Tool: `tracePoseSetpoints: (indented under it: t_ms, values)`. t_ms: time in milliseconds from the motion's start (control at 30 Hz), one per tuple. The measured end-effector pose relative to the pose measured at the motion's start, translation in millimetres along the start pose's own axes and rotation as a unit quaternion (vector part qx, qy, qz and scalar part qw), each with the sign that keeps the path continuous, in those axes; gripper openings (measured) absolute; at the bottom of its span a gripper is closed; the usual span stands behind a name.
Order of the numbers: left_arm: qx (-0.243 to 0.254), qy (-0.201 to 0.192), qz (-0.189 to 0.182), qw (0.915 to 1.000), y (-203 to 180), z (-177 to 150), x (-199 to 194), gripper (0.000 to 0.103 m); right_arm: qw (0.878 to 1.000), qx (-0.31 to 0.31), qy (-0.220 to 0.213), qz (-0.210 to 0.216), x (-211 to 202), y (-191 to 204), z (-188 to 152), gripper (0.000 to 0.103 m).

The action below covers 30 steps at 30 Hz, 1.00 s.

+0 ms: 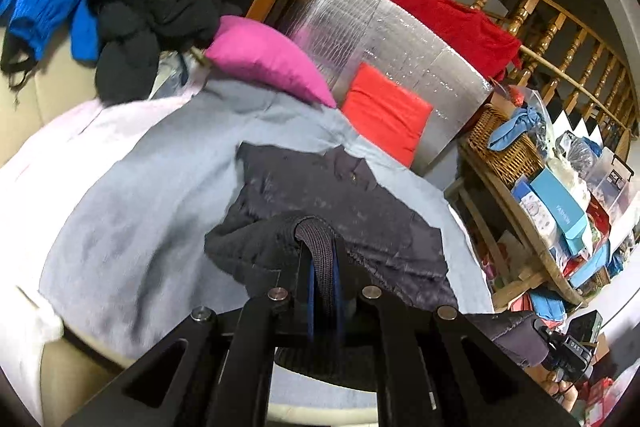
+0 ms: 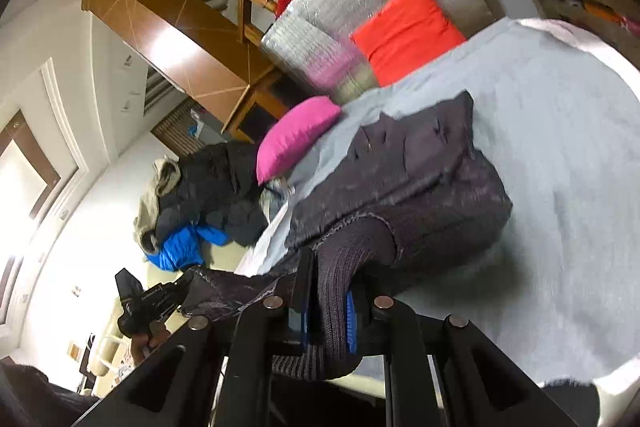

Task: Fold large clothes
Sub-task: 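Fold the ribbed hem up toward the collar with both tools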

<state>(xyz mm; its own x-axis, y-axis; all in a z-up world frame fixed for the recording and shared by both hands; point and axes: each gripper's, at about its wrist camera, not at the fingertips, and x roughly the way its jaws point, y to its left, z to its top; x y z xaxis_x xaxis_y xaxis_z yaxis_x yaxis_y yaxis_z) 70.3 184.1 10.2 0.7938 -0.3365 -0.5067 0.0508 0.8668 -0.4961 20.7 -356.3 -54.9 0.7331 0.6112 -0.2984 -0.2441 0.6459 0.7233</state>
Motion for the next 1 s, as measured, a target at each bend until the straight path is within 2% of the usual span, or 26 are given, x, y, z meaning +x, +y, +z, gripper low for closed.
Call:
tracePoseSetpoints:
  t_ms: [167, 467, 767, 1000]
  values:
    - [-0.007, -0.02, 0.001, 0.9998, -3, 19, 9, 0.008, 1.0, -0.014, -0.02, 0.001, 11, 11, 28, 0.014]
    - [-0.017, -0.046, 0.036, 0.9981, -5, 43, 33, 0.008, 0.998, -0.023, -0.05, -0.004, 41, 21, 71, 0.014]
    - [-0.004, -0.052, 0.083, 0.9952, -17, 68, 68, 0.008, 0.997, -0.026, -0.061, -0.036, 81, 18, 114, 0.014]
    - [0.002, -0.053, 0.102, 0.9934, -23, 101, 108, 0.008, 0.996, -0.037, -0.062, -0.056, 119, 14, 155, 0.014]
